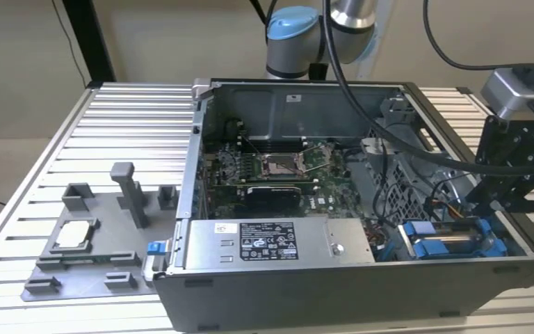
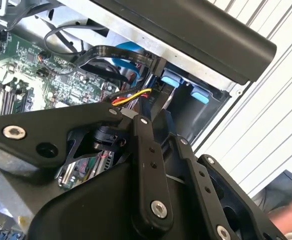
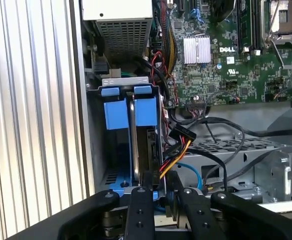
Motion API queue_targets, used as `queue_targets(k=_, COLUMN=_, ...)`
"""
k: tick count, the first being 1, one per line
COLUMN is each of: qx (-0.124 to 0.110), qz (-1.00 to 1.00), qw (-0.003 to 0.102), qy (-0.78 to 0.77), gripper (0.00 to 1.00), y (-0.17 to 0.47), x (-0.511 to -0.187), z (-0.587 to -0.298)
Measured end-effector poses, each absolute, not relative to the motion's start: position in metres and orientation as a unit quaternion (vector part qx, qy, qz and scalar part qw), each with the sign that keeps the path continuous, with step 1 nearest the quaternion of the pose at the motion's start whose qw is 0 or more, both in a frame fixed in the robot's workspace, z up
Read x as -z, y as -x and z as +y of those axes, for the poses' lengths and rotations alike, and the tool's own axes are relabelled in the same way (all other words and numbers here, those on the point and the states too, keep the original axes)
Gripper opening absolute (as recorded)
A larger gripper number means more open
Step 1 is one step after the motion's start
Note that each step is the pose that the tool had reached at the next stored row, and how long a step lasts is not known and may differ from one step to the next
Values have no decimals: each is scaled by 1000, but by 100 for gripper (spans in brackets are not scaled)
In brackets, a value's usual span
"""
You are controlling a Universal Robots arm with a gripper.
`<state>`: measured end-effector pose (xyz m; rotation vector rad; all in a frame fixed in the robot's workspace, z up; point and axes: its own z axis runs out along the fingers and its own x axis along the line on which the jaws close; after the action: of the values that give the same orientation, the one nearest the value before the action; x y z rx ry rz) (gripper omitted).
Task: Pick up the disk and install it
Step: 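Insert the first disk wire, then insert the second disk wire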
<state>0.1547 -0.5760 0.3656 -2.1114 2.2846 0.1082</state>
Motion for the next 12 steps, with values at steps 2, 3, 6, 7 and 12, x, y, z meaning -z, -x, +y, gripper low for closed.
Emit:
queue_targets(k=2, qx=-34, qz=734, qw=15, qy=678, gripper=100, y=-155, x=-366, z=-576)
queue_targets(k=3, qx=-34, qz=734, qw=15, qy=678, gripper=100, y=-155, x=-366, z=-576)
queue_targets(k=6, qx=-34, qz=734, qw=16, qy=678, gripper=100, y=-155, x=-366, z=-576)
queue_targets(k=7, qx=-34, qz=734, qw=16, qy=678, gripper=100, y=-155, x=-366, z=-576)
queue_targets(k=12, qx=-33, qz=734, qw=17, qy=678, gripper=100, y=-155, x=-366, z=-576)
